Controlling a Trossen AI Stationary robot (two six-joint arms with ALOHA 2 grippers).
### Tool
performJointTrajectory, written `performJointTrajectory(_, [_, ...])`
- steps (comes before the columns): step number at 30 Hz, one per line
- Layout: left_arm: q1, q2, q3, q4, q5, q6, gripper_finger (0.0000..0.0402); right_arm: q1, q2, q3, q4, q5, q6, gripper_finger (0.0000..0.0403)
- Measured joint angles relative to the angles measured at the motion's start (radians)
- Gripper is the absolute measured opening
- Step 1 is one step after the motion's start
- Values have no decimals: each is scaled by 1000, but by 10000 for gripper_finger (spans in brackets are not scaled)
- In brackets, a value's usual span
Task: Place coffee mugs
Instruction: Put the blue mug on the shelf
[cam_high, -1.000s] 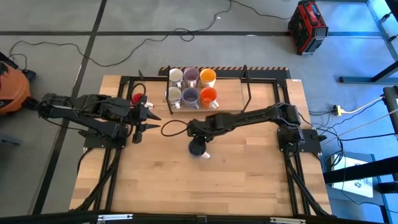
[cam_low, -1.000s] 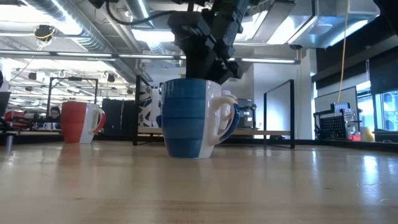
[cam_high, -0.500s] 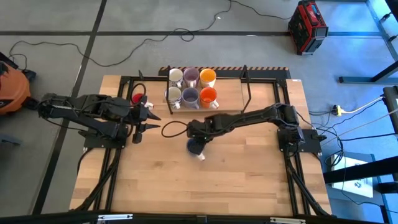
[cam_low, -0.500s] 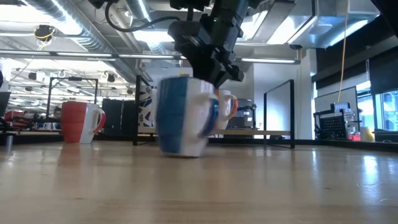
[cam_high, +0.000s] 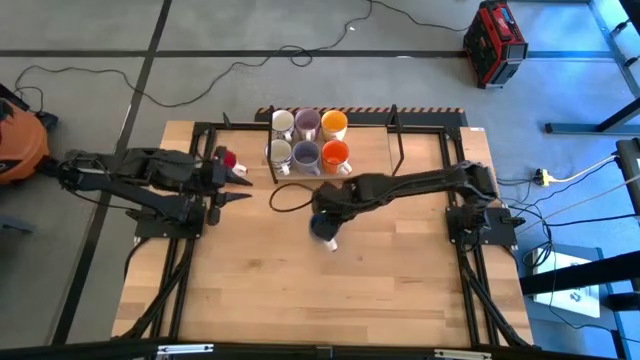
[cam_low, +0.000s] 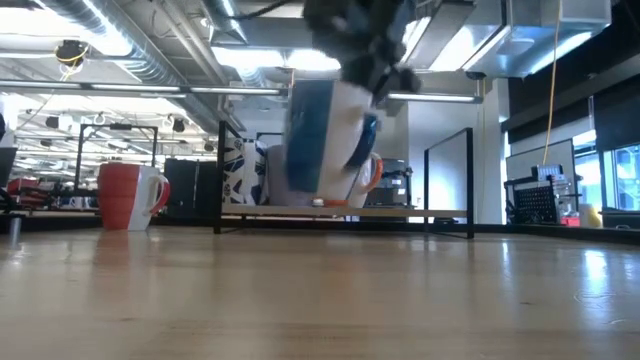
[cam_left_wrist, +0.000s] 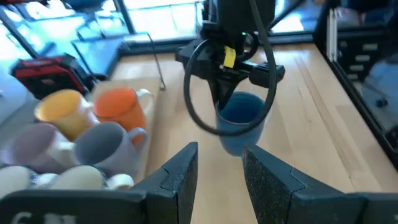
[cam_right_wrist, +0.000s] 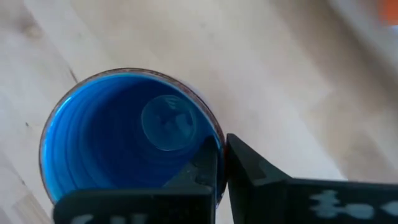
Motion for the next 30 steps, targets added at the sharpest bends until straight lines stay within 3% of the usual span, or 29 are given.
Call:
performJointTrajectory(11, [0, -36, 10, 4, -52, 25, 121, -103, -250, 1, -204, 152, 33, 1])
performJointTrajectory(15, [0, -34, 10, 4, -53, 25, 121, -161, -324, 1, -257, 162, 17, 1])
performJointTrajectory(19, [0, -34, 10, 5, -69, 25, 121, -208, -387, 1, -274, 166, -48, 1])
performJointTrajectory(25, [0, -34, 10, 8, -192, 6, 121, -315, -436, 1, -270, 273, -146, 0])
performJointTrajectory(30, [0, -34, 10, 12, -282, -61, 121, -444, -425, 1, -203, 329, -320, 0])
